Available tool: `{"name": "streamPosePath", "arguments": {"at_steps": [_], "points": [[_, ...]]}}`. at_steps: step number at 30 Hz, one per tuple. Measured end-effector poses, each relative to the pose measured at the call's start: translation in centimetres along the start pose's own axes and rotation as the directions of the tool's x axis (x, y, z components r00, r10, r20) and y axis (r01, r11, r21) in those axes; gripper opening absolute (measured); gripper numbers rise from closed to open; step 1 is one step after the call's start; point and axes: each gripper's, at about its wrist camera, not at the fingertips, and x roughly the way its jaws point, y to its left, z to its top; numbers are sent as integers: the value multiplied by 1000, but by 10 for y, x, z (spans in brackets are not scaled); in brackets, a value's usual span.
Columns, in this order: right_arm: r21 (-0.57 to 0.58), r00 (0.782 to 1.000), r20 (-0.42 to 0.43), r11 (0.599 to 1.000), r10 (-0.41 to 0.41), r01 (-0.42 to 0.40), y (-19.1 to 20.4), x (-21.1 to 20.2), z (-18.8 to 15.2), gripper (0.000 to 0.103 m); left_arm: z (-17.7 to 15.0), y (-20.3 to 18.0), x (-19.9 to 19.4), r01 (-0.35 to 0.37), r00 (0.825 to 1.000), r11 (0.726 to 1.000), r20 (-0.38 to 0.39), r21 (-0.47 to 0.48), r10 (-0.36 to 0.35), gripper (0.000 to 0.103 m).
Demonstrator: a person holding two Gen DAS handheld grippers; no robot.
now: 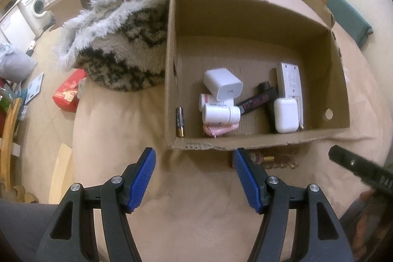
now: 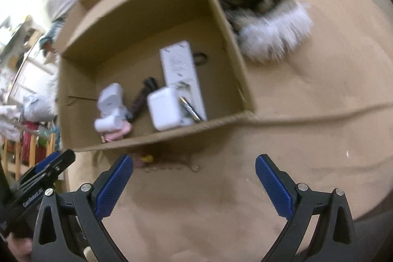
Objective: Organize rigid objects
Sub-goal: 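Withdraw both tools from the box toward the perfume bottle and comb, then grasp the pink perfume bottle with the left tool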
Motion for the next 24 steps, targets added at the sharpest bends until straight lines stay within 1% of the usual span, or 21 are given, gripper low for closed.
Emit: {"name": "streamPosePath", "arguments": {"at_steps": [4, 7, 9, 12, 14, 16, 17, 18, 19, 20, 22, 24], "points": [[61, 1000, -28, 998, 8, -6, -12, 7, 2, 103, -7, -10, 14, 6, 999, 999, -46, 33, -4, 63], [86, 999, -42, 996, 24, -21, -14, 12, 3, 103, -12, -22, 26, 30, 996, 997, -82, 72, -24, 63], [80, 999, -48, 997, 15, -11, -13, 15, 4, 103, -13, -31, 36, 42, 993, 994, -111, 97, -31, 67], [87, 999, -44, 996, 25, -21, -15, 14, 5, 103, -13, -49, 55, 96, 983, 988, -167, 123, -74, 68], [95, 999, -38, 995, 35, -32, -17, 12, 6, 103, -10, -54, 68, 164, 968, 984, -205, 77, -145, 68], [104, 998, -36, 994, 47, -43, -18, 10, 7, 103, -6, -54, 74, 226, 953, 974, -208, 12, -219, 69], [108, 998, -36, 993, 50, -46, -20, 9, 7, 103, -5, -53, 78, 257, 944, 966, -207, -17, -255, 74], [112, 998, -36, 992, 53, -49, -21, 8, 7, 103, -3, -53, 82, 295, 931, 955, -212, -40, -297, 85], [118, 998, -36, 992, 57, -52, -23, 7, 7, 103, -3, -54, 86, 314, 922, 948, -221, -51, -317, 90], [124, 997, -36, 991, 61, -57, -24, 7, 7, 103, -3, -55, 90, 314, 920, 948, -230, -55, -318, 93], [134, 997, -38, 989, 72, -66, -25, 7, 8, 103, -3, -55, 98, 284, 927, 957, -238, -67, -291, 93], [137, 996, -40, 987, 84, -78, -24, 8, 9, 103, -2, -53, 103, 277, 928, 957, -236, -85, -289, 92]]}}
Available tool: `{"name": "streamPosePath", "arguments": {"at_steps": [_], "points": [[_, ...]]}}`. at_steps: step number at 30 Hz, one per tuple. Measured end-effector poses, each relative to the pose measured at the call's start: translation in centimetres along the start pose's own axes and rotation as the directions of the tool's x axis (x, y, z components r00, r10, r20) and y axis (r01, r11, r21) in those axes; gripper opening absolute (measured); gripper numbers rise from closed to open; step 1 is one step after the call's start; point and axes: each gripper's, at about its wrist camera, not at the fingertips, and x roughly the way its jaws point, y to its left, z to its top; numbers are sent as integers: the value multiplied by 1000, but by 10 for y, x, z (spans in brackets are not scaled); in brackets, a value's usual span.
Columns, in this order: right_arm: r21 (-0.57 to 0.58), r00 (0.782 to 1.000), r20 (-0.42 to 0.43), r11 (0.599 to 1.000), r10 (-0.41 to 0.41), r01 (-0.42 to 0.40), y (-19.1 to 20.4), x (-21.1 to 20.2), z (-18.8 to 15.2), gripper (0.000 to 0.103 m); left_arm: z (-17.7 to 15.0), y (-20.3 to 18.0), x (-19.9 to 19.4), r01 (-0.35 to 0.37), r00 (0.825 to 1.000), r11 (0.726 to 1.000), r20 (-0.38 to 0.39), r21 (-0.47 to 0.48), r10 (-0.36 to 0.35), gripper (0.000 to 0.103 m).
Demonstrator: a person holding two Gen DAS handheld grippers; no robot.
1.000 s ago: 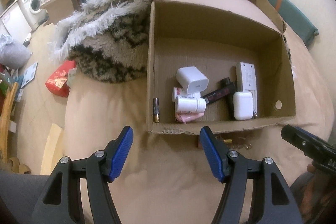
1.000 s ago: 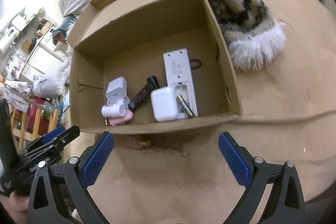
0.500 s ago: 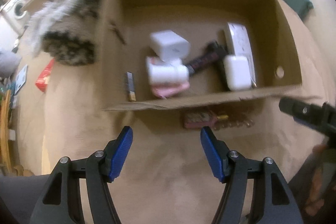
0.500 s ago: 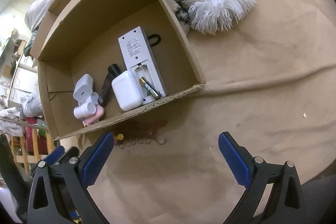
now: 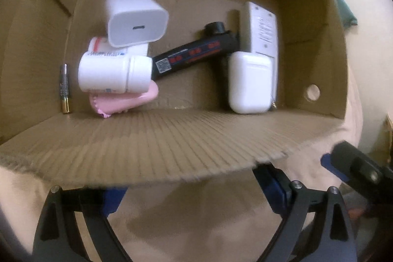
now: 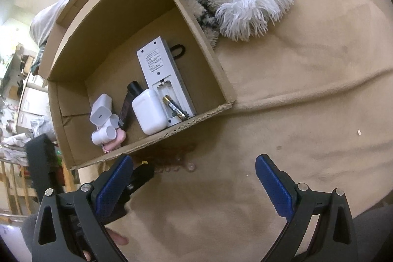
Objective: Organize rigid objects
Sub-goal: 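Grasp the pink perfume bottle with the left tool, then grasp the pink translucent gua sha comb with the right tool while the left tool holds the perfume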
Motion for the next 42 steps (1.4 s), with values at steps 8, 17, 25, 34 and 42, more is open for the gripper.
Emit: {"name": "streamPosePath", "arguments": {"at_steps": [8, 17, 25, 34, 42], "points": [[-9, 1000, -6, 1000, -2, 2, 4, 4, 0, 103, 7, 10, 1, -11, 1000, 1000, 13, -15, 11, 59], [-22, 1000, -20, 1000, -20, 20, 3, 8, -5, 103, -7, 14, -35, -164, 986, 986, 6, 23, 164, 59], [-90, 993, -94, 994, -76, 67, 26, 39, -13, 103, -28, 37, -110, -295, 953, 955, 77, 37, 292, 59], [-174, 961, -65, 951, -270, 255, 83, 106, -26, 103, -30, 61, -128, -299, 945, 952, 119, -64, 305, 59], [-206, 903, 42, 881, -428, 427, 108, 135, -28, 103, -26, 70, -137, -289, 944, 952, 134, -98, 300, 59]]}}
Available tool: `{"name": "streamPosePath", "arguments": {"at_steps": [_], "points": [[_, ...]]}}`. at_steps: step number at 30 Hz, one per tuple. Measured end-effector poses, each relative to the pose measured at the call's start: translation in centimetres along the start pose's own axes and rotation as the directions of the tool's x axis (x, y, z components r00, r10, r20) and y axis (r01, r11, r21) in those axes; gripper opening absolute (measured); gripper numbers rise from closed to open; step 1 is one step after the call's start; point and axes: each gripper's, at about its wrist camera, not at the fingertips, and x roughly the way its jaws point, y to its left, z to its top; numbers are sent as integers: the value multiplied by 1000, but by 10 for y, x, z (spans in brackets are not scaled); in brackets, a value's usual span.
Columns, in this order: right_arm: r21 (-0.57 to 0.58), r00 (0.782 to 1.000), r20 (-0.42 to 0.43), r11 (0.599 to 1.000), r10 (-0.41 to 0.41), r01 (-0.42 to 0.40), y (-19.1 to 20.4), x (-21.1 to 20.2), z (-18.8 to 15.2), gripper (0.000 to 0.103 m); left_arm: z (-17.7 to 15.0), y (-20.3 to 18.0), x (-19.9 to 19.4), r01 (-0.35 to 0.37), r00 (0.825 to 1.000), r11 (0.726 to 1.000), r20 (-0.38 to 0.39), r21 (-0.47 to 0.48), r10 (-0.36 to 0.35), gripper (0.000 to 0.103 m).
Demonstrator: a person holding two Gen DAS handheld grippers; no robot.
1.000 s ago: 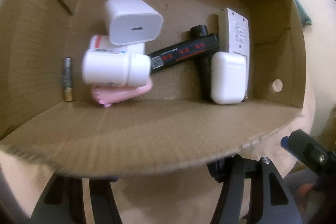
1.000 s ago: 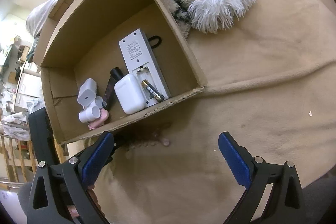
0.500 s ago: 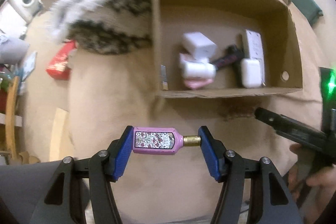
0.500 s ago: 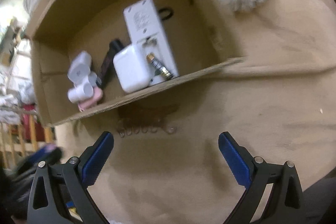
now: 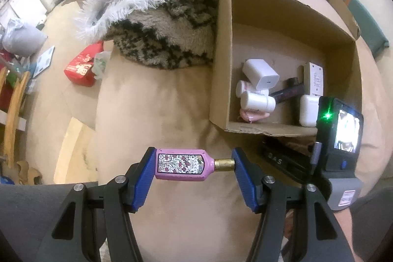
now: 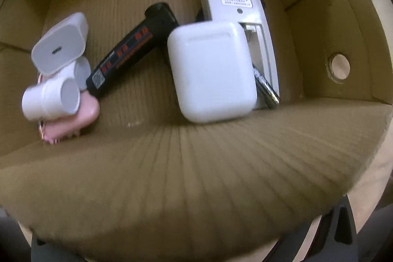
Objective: Organize rigid objects
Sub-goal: 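Grasp the pink translucent gua sha comb with the right tool while the left tool holds the perfume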
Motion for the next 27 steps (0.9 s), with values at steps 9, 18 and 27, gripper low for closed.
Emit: {"name": "streamPosePath", "arguments": {"at_steps": [9, 18, 27], "points": [[-109, 997, -7, 991, 75, -75, -9, -5, 1, 99, 0, 0, 1, 11, 1000, 1000, -5, -18, -11, 59], [-168, 986, -78, 973, 146, -157, -25, -22, -15, 98, 1, -3, 4, -16, 1000, 1000, 0, -10, 16, 59], [-145, 975, -41, 964, 220, -224, -50, -60, -31, 98, -2, -5, 9, -43, 999, 999, 0, 17, 43, 59]]}}
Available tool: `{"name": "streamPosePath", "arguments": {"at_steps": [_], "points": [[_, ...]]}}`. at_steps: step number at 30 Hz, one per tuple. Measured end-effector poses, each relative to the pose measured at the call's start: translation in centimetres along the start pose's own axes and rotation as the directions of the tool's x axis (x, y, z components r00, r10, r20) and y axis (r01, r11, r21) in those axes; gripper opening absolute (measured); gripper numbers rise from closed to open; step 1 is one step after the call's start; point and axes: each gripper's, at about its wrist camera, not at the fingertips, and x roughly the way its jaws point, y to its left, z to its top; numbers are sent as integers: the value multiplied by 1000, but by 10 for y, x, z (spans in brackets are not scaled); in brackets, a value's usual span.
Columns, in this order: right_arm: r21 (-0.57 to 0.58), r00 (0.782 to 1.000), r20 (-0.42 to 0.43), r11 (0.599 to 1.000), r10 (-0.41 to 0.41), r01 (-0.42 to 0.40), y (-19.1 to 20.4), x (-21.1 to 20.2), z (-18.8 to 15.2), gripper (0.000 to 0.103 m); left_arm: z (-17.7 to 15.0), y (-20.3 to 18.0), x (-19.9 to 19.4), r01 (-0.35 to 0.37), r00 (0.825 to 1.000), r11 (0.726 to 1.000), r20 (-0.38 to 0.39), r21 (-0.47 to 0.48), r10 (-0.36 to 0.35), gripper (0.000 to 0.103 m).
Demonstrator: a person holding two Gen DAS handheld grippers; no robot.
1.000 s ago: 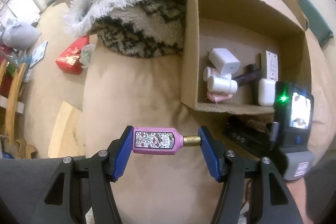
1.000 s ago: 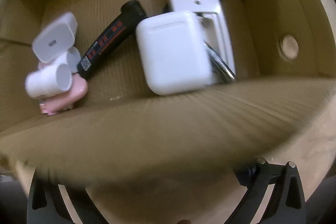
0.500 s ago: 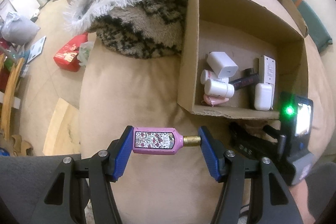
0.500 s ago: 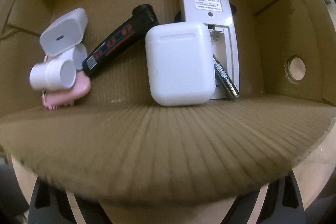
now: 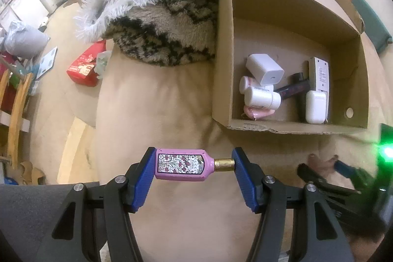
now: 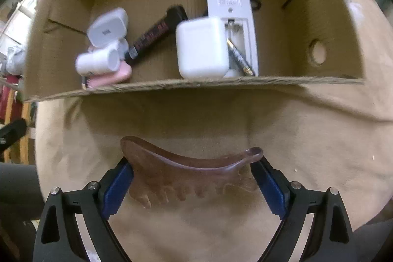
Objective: Organize rigid objects
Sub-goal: 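Grasp the pink translucent gua sha comb with the right tool while the left tool holds the perfume, then carry the perfume bottle and gua sha comb into the box with both tools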
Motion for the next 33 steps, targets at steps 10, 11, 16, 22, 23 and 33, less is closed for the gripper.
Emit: {"name": "streamPosePath", "arguments": {"at_steps": [10, 11, 16, 22, 23, 33], "points": [[-20, 983, 146, 994, 110, -108, -16, -72, -13, 98, 0, -7, -14, -25, 996, 999, 83, 39, 21, 59], [-25, 980, 162, 993, 118, -116, -27, -77, -11, 98, 1, -7, -16, -22, 996, 999, 89, 36, 19, 59], [-39, 962, 227, 989, 148, -143, -29, -101, 1, 98, 10, -9, -31, -13, 990, 999, 140, 30, 9, 59], [-50, 951, 264, 987, 161, -154, -27, -101, 38, 98, 35, -20, -37, -2, 986, 999, 167, 38, -4, 59], [-51, 950, 267, 986, 164, -156, -28, -103, 43, 98, 39, -22, -37, -1, 985, 999, 171, 41, -6, 59], [-60, 937, 302, 984, 178, -168, -28, -91, 97, 98, 83, -60, -15, 15, 983, 994, 182, 110, -35, 59]]}}
